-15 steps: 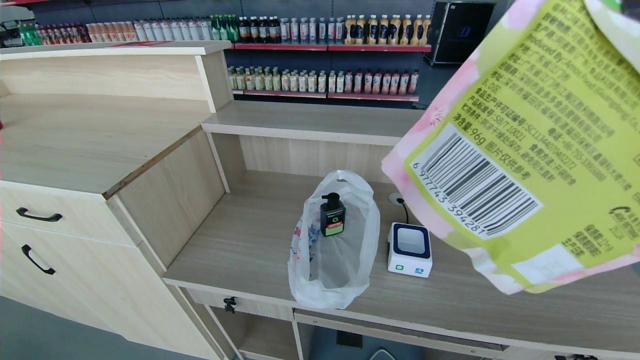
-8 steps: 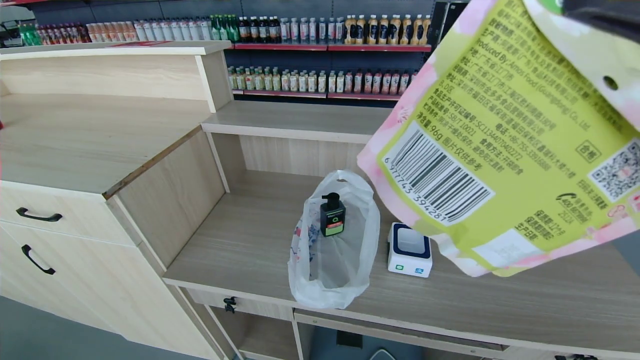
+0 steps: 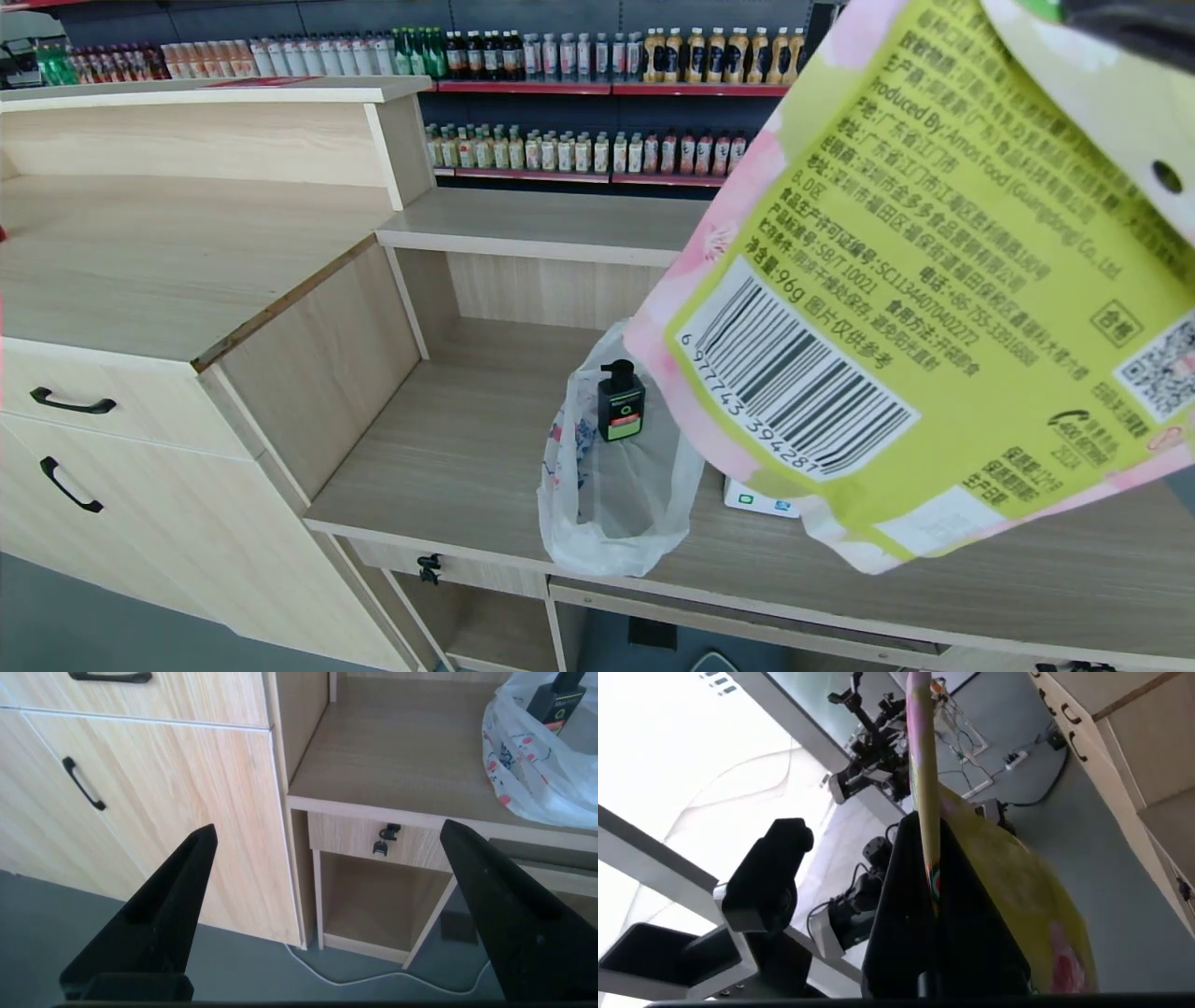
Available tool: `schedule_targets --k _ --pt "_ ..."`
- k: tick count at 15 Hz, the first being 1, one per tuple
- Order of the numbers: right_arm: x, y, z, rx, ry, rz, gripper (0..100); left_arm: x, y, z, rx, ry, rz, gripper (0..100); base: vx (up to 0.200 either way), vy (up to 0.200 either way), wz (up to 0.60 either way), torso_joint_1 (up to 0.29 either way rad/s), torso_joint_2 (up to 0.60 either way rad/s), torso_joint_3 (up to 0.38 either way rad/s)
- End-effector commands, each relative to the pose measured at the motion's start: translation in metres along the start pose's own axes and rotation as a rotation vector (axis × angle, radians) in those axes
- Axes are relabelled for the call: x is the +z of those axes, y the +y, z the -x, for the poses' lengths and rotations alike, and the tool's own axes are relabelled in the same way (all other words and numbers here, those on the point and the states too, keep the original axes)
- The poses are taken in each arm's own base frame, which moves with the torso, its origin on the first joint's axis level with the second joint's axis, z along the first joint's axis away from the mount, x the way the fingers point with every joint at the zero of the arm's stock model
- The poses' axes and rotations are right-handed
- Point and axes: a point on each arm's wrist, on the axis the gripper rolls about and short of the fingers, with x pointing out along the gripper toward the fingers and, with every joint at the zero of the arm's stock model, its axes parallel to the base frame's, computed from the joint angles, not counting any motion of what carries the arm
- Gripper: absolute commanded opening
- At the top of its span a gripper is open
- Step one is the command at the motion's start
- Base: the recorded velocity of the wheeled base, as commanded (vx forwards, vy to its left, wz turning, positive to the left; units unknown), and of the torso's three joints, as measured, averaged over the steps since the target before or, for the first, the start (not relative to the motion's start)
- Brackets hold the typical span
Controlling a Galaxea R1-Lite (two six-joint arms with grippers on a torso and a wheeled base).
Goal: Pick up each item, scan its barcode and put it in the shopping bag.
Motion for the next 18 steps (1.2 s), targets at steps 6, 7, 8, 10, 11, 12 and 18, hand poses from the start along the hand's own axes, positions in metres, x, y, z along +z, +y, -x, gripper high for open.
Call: schedule_targets --k 6,7,8,10,11,12,18 --pt "-0.007 -0.055 0.019 -0.408 -0.079 0.299 0 0.000 0.000 0.000 0.001 0.000 0.000 100 0.000 0.000 0.00 0.000 0.00 0.000" --pt "-0.010 -0.067 0.025 -0.477 -0.049 0.405 0 0.000 0.000 0.000 0.001 0.000 0.000 100 0.000 0.000 0.00 0.000 0.00 0.000" --pt "-0.008 -0.076 0.032 -0.561 -0.017 0.565 0 0.000 0.000 0.000 0.001 0.000 0.000 100 0.000 0.000 0.00 0.000 0.00 0.000" --pt "-0.013 -0.088 0.050 -0.713 0.056 0.760 0 0.000 0.000 0.000 0.001 0.000 0.000 100 0.000 0.000 0.00 0.000 0.00 0.000" --pt "-0.020 -0.093 0.060 -0.766 0.108 0.829 0 0.000 0.000 0.000 0.001 0.000 0.000 100 0.000 0.000 0.00 0.000 0.00 0.000" --pt "-0.023 -0.096 0.065 -0.790 0.128 0.854 0 0.000 0.000 0.000 0.001 0.000 0.000 100 0.000 0.000 0.00 0.000 0.00 0.000" --pt "-0.036 -0.111 0.136 -1.110 0.258 1.000 0 0.000 0.000 0.000 0.001 0.000 0.000 100 0.000 0.000 0.00 0.000 0.00 0.000"
